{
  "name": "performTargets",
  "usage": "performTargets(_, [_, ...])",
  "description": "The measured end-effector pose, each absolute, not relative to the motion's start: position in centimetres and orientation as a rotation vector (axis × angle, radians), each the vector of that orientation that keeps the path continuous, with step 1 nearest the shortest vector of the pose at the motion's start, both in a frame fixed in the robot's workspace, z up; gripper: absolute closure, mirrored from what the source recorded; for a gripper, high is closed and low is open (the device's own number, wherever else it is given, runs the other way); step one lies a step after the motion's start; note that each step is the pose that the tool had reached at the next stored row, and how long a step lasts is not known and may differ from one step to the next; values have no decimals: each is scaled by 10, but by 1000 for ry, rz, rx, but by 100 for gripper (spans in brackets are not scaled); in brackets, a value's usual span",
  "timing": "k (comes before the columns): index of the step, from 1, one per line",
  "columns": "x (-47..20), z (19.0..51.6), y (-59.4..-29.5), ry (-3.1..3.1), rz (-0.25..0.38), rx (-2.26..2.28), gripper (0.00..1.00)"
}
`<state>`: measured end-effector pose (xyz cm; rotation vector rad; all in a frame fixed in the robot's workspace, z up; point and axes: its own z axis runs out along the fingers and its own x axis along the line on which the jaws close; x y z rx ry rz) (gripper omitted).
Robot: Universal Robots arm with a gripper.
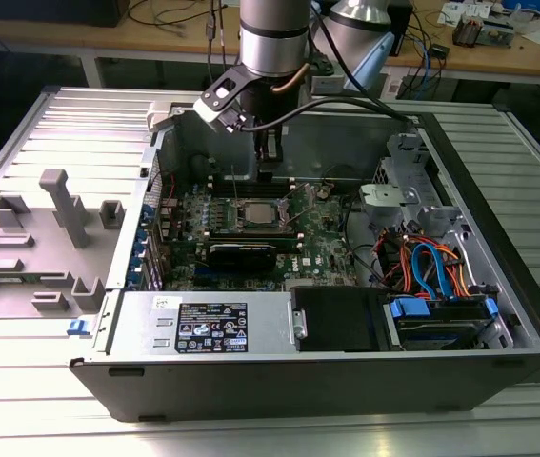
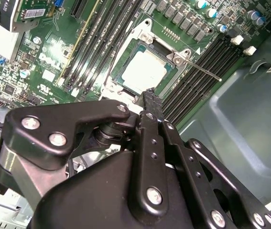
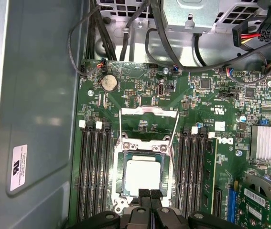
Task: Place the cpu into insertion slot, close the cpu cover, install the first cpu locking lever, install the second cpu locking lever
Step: 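Close the cpu cover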
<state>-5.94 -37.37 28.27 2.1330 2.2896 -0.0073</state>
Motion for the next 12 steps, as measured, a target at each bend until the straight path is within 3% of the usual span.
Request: performTargets(12, [-57,283,-374,2289,-7,2133,89])
